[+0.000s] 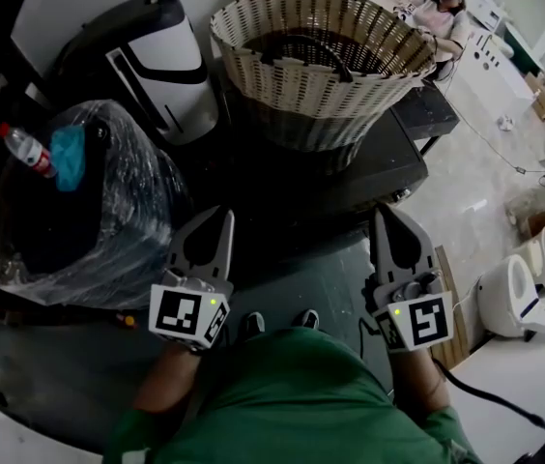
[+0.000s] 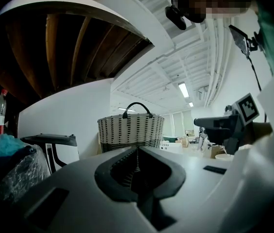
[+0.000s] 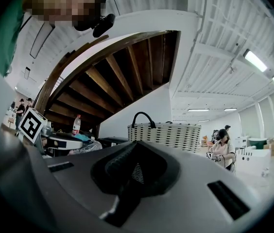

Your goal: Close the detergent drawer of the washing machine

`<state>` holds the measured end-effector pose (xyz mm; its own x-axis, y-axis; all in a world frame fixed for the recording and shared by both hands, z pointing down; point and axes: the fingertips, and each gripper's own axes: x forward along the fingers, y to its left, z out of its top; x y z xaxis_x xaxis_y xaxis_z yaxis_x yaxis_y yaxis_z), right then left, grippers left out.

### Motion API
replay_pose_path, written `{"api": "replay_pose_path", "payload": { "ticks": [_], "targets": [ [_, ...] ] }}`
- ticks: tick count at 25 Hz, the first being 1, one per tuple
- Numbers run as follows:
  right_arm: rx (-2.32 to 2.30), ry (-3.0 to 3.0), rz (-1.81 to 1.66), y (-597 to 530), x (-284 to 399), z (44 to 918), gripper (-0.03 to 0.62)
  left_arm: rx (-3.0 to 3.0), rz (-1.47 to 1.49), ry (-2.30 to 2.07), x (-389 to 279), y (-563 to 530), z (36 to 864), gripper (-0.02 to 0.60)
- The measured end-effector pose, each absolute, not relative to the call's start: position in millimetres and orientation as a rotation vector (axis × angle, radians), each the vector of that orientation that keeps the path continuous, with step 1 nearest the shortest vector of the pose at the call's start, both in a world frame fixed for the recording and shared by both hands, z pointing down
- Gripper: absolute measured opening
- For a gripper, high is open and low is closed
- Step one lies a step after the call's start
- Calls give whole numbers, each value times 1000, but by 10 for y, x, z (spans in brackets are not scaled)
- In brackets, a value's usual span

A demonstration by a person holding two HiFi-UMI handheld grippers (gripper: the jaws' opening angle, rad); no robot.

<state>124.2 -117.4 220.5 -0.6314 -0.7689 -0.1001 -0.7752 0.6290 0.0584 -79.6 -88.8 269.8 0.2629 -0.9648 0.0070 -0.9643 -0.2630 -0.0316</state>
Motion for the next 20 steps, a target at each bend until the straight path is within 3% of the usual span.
{"api": "replay_pose_path", "payload": {
  "ticks": [20],
  "targets": [
    [-1254, 2811, 70, -1387, 1644, 2424, 15, -2460, -152, 1963, -350, -992, 2928, 28]
  ]
}}
